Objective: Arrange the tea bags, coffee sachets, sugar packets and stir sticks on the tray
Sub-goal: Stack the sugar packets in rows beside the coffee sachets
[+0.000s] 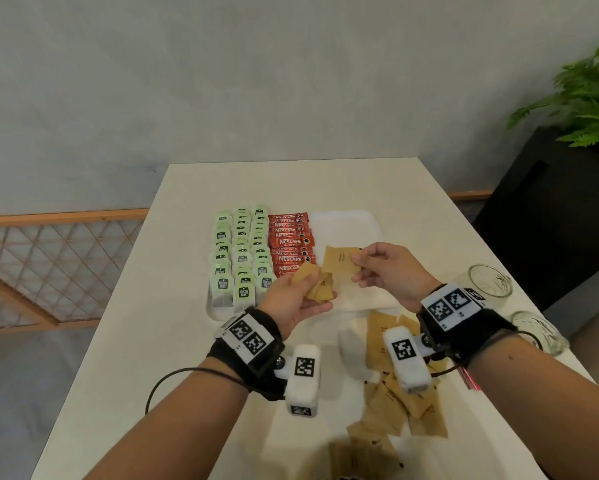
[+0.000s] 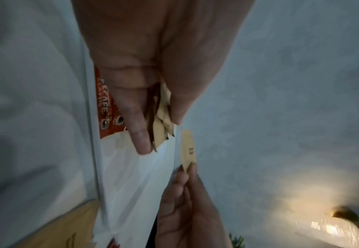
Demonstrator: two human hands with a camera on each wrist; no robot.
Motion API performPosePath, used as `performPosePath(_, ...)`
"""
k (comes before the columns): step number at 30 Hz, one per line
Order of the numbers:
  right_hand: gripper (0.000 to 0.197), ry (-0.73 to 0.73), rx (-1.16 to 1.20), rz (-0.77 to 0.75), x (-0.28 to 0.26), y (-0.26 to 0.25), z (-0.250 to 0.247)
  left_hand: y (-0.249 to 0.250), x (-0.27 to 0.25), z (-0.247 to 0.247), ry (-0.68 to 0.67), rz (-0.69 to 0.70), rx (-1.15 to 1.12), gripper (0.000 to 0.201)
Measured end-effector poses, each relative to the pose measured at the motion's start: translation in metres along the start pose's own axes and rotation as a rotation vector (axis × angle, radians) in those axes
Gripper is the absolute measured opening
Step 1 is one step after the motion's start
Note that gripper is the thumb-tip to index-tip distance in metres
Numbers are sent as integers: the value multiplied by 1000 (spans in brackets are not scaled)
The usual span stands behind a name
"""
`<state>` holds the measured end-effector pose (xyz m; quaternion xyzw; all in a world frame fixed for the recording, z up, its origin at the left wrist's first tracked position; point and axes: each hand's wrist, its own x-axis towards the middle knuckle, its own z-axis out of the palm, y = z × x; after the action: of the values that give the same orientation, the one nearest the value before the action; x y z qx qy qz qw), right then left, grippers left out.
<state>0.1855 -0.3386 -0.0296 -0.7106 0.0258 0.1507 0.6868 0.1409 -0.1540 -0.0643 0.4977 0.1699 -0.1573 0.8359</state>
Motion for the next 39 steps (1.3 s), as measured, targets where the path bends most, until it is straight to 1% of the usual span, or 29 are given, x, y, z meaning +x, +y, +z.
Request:
performPosePath(2, 10, 1, 77, 34, 6, 3, 5, -2, 8, 4, 68, 30, 61, 34)
performPosePath(5, 11, -11, 100, 60, 14, 7, 13, -8, 16, 12, 104, 59, 83, 34)
performPosePath(7, 10, -2, 41, 63, 21, 9, 17, -6, 24, 15, 129, 98, 35, 30)
performPosePath(10, 12, 19, -135, 48, 33, 12, 19, 8, 37, 16, 184, 190, 11, 26)
performPosePath(12, 15, -12, -229, 44, 40, 12, 19, 18, 46, 14, 211, 233, 70, 24)
performPosePath(16, 20, -78, -324, 17, 60, 4, 17, 32, 64, 6, 198, 234, 231, 27)
performPosePath(20, 14, -119, -401, -33, 85, -3, 10, 41, 76, 2, 189, 260, 338, 29)
performPosePath(22, 13, -84, -385, -38, 102, -3, 8, 47, 82, -3, 233, 274, 333, 30)
performPosePath(24, 16, 10, -346, -31, 122, 0, 5, 55, 88, -10, 299, 266, 302, 32)
performPosePath(26, 15, 100, -363, -10, 144, 7, 4, 64, 92, -17, 325, 256, 260, 23)
performPosePath(28, 8, 161, -447, 34, 162, 15, 4, 70, 94, -21, 319, 260, 230, 9)
performPosePath(29, 9, 177, -483, 64, 172, 18, 5, 73, 96, -22, 319, 266, 220, 7)
performPosePath(32, 15, 188, -532, 171, 192, 21, 9, 79, 101, -28, 337, 258, 191, 18)
performPosePath(34, 16, 179, -592, 210, 201, 20, 11, 82, 104, -31, 349, 241, 170, 20)
performPosePath(37, 28, 181, -663, 212, 208, 20, 13, 84, 107, -35, 341, 213, 126, 20)
performPosePath(39, 30, 162, -696, 204, 211, 20, 16, 83, 108, -35, 346, 194, 97, 25)
